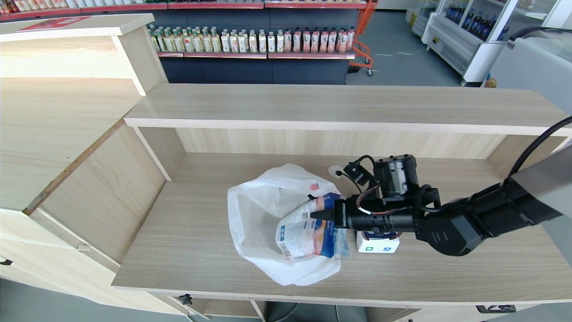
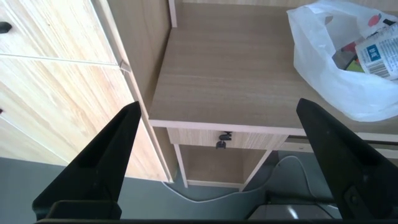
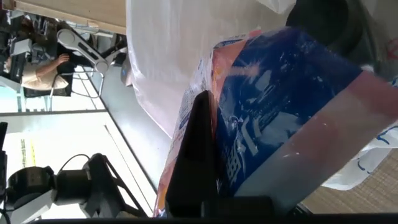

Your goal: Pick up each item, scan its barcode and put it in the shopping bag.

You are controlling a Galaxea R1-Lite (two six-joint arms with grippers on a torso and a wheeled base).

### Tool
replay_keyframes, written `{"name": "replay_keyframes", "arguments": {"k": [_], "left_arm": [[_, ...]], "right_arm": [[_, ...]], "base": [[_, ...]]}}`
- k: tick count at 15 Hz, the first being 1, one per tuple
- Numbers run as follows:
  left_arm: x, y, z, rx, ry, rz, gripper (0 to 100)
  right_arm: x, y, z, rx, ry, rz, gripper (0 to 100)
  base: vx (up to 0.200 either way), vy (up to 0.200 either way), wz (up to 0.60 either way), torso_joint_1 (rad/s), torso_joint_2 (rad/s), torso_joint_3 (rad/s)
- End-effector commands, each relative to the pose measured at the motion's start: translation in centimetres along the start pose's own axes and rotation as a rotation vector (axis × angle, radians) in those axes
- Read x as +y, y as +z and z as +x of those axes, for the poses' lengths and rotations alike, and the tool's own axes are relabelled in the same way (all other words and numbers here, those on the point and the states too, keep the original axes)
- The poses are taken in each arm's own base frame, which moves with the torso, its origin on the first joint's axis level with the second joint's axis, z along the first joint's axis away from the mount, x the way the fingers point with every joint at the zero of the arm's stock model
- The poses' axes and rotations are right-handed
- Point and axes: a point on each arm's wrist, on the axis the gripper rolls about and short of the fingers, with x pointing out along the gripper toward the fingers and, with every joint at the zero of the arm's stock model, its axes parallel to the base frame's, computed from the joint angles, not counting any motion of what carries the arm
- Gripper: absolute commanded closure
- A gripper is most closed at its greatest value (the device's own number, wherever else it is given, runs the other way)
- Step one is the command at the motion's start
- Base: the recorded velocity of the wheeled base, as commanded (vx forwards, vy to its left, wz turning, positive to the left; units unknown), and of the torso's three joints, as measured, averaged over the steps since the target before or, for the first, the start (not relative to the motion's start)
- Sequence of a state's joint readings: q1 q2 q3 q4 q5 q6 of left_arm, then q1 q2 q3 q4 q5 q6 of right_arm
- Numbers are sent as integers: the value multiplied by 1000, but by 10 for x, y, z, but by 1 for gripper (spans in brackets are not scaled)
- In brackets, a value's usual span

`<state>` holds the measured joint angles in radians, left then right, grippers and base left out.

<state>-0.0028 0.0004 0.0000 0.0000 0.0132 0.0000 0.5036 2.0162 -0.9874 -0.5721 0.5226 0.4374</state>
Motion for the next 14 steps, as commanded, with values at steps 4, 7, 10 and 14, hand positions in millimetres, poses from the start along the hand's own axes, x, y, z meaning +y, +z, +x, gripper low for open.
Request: {"name": "replay_keyframes", "arguments": {"k": [4, 7, 10, 14], "left_arm": [[0, 0, 0, 0, 0, 0, 0], [0, 0, 0, 0, 0, -2, 0], [0, 0, 0, 0, 0, 0, 0], [0, 0, 0, 0, 0, 0, 0]], "right_arm": [[-1, 1, 2, -1, 1, -2, 0], [7, 9, -4, -53, 30, -19, 0], [18, 19, -15, -93, 51, 11, 0], [27, 27, -71, -182, 22, 34, 0]], "base": [[0, 0, 0, 0, 0, 0], [0, 0, 0, 0, 0, 0], [0, 0, 0, 0, 0, 0], [0, 0, 0, 0, 0, 0]]}}
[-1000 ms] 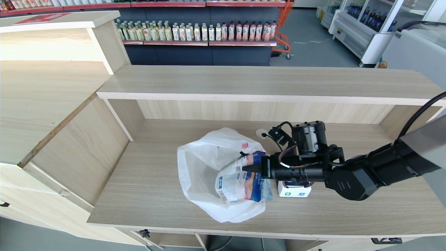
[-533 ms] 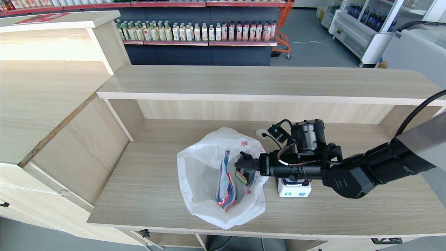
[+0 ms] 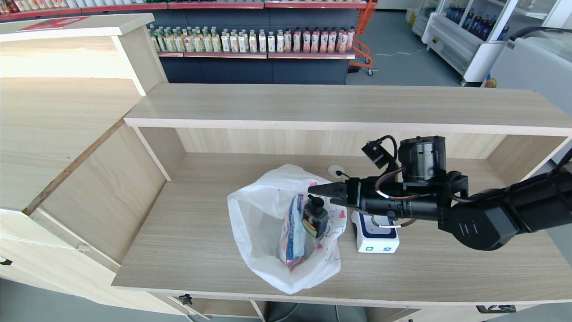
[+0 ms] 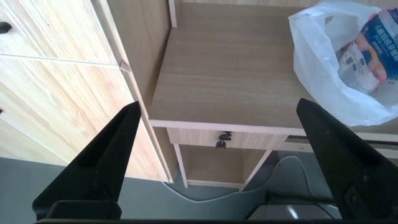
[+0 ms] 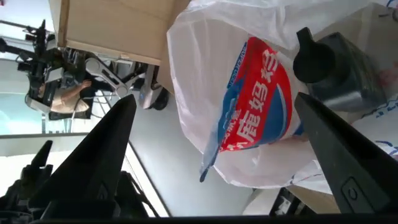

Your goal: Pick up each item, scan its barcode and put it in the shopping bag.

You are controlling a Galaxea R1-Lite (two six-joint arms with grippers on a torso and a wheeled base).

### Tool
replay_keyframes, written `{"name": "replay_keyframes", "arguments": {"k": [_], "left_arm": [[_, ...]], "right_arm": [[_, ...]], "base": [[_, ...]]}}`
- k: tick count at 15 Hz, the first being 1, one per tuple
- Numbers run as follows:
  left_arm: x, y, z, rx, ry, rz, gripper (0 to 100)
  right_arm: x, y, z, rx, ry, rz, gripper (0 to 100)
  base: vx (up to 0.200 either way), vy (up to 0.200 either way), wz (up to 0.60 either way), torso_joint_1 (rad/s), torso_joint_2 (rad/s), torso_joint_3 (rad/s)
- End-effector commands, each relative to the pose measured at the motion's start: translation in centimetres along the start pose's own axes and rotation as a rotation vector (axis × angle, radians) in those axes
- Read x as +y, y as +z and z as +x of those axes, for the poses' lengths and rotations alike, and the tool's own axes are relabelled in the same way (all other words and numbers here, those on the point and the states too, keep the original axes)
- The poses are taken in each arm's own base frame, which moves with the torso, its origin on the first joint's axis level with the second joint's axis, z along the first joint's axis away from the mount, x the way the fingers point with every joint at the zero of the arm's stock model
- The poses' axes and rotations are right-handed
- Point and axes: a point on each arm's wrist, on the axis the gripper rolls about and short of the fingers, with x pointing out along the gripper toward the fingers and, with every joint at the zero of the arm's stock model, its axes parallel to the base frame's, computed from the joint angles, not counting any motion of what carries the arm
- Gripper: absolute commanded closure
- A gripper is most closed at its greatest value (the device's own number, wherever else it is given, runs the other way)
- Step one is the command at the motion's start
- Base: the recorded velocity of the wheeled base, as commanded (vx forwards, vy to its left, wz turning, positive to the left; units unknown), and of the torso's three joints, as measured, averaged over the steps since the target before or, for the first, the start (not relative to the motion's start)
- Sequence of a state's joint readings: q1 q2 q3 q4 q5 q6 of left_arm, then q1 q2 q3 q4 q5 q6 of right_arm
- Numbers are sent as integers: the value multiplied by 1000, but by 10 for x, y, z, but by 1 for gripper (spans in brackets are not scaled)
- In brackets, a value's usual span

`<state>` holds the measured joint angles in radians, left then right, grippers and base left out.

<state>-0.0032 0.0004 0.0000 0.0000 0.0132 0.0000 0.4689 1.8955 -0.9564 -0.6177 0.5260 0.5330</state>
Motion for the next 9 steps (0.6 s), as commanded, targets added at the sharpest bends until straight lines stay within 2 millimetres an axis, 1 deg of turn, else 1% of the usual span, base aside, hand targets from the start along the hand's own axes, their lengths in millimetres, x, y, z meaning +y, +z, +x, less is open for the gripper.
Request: {"name": "replay_keyframes", "arguments": {"k": [1, 3, 4, 5, 6, 7, 8, 9], "left_arm": [[0, 0, 0, 0, 1, 0, 0], [0, 0, 0, 0, 1, 0, 0], [0, 0, 0, 0, 1, 0, 0], [0, 0, 0, 0, 1, 0, 0], [0, 0, 0, 0, 1, 0, 0], [0, 0, 0, 0, 1, 0, 0], [0, 0, 0, 0, 1, -2, 0], [0, 0, 0, 0, 1, 0, 0]], "right_arm": [[13, 9, -59, -93, -27, -7, 0], [23, 3, -115, -184, -75, -74, 0], [25, -2, -140, -232, -124, -174, 0], [21, -11, -167, -271, -204, -272, 0], [21, -33, -199, -300, -308, -362, 0], [25, -63, -223, -306, -394, -401, 0], [30, -97, -240, -325, -504, -401, 0], [34, -129, -250, -350, -586, -390, 0]], "base": [[0, 0, 0, 0, 0, 0], [0, 0, 0, 0, 0, 0], [0, 0, 0, 0, 0, 0], [0, 0, 0, 0, 0, 0], [0, 0, 0, 0, 0, 0], [0, 0, 0, 0, 0, 0], [0, 0, 0, 0, 0, 0], [0, 0, 0, 0, 0, 0]]}}
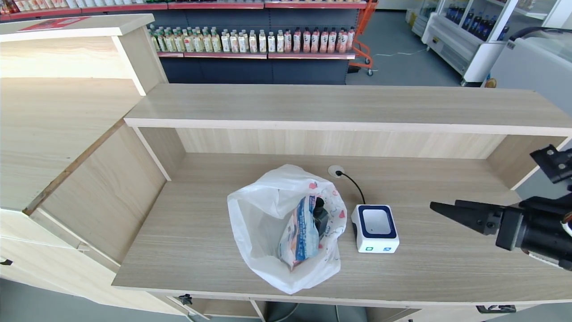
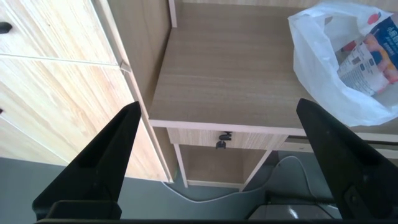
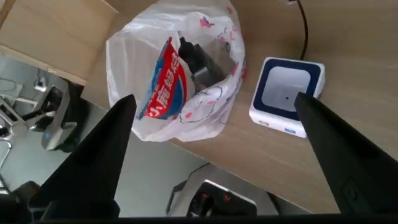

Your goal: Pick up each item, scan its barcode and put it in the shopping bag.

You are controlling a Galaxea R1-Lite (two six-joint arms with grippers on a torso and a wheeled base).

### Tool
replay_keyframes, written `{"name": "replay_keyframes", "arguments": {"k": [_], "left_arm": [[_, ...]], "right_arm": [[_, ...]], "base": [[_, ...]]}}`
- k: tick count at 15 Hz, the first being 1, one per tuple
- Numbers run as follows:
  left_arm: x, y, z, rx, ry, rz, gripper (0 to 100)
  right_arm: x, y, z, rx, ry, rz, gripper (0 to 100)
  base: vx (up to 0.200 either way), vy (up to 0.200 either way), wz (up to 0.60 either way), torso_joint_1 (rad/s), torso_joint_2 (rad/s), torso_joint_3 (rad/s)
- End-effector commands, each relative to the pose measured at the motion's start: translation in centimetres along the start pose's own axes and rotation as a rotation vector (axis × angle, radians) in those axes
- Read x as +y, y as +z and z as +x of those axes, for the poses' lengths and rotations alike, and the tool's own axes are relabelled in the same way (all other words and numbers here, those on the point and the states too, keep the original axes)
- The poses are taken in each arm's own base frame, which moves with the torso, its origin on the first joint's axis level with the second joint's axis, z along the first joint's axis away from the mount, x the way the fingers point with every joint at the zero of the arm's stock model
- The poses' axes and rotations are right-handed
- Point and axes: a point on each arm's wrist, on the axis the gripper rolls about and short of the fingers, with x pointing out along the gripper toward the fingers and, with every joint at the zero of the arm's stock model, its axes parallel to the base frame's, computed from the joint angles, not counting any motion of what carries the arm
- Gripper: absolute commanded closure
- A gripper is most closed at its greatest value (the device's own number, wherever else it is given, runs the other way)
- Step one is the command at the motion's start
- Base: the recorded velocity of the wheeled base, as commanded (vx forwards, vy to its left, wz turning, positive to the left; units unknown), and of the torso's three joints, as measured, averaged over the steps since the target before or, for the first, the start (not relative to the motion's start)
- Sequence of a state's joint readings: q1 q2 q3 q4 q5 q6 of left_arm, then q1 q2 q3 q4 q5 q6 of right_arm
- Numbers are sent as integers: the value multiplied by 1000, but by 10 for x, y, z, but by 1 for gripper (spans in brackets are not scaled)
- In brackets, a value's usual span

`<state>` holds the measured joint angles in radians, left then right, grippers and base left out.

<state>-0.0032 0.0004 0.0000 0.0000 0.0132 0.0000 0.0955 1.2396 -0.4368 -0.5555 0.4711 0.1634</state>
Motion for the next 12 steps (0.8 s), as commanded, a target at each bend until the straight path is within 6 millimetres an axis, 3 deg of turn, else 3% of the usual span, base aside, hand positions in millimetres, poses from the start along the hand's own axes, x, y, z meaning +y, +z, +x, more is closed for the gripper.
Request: {"name": "replay_keyframes", "arguments": {"k": [1, 4, 8, 10, 12], "left_arm": [[0, 0, 0, 0, 1, 0, 0], [0, 0, 0, 0, 1, 0, 0], [0, 0, 0, 0, 1, -2, 0], [0, 0, 0, 0, 1, -2, 0], [0, 0, 0, 0, 1, -2, 0]], "right_arm": [[24, -98, -100, -78, -307, -98, 0], [37, -144, -133, -132, -444, -121, 0], [44, -160, -150, -327, -468, -231, 0], [41, -165, -151, -286, -586, -206, 0], [41, -165, -151, -286, -579, -215, 0]], "base": [[0, 0, 0, 0, 0, 0], [0, 0, 0, 0, 0, 0], [0, 0, 0, 0, 0, 0], [0, 0, 0, 0, 0, 0], [0, 0, 0, 0, 0, 0]]}}
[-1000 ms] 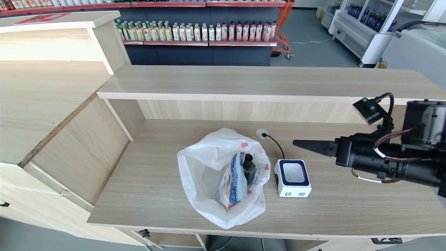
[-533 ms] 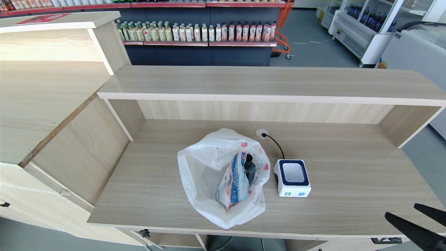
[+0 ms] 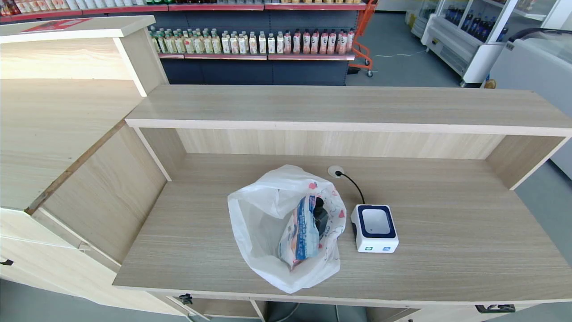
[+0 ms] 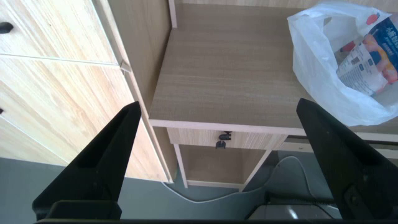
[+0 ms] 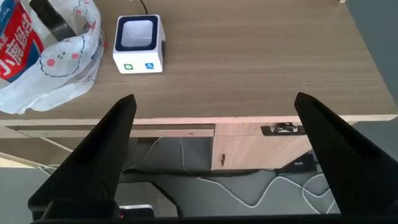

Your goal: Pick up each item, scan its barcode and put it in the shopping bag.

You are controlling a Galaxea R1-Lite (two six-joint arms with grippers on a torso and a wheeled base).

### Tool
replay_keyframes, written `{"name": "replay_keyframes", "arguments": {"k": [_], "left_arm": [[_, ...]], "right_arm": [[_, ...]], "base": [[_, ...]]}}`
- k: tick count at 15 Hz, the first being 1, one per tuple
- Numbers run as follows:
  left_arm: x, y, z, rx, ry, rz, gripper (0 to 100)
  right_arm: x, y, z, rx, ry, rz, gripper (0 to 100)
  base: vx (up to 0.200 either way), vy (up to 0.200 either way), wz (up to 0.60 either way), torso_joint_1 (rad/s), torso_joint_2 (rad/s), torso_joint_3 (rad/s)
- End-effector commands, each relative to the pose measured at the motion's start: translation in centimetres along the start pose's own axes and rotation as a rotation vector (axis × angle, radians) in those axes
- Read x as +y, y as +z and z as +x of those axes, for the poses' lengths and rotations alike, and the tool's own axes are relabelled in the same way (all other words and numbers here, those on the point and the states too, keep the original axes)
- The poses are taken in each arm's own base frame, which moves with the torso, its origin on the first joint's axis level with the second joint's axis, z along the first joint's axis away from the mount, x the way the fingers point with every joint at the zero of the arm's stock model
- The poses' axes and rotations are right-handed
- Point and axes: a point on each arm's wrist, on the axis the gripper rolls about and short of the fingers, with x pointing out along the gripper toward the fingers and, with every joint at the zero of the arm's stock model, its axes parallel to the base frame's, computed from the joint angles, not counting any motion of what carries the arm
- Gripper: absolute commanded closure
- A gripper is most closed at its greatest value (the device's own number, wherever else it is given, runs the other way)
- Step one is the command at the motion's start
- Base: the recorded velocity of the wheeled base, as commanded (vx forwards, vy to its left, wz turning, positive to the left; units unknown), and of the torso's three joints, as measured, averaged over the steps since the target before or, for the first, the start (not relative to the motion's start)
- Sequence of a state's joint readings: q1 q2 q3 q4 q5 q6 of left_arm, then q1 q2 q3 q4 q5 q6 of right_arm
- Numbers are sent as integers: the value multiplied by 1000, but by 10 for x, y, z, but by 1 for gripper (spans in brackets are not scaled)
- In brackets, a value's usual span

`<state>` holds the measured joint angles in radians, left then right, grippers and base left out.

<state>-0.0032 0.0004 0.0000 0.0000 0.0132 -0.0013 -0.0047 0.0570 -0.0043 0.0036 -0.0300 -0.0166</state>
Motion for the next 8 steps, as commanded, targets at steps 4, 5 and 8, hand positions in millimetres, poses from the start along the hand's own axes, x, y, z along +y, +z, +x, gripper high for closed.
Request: {"name": "replay_keyframes", "arguments": {"k": [4, 5, 8], "left_arm": [[0, 0, 0, 0, -1, 0, 0], [0, 0, 0, 0, 1, 0, 0], [0, 0, 0, 0, 1, 0, 0]], "right_arm": [[0, -2, -4, -55, -1, 23, 0], [0, -3, -4, -53, 0, 7, 0], [0, -3, -4, -53, 0, 3, 100]], "base": [[0, 0, 0, 0, 0, 0], [0, 0, 0, 0, 0, 0], [0, 0, 0, 0, 0, 0]]}}
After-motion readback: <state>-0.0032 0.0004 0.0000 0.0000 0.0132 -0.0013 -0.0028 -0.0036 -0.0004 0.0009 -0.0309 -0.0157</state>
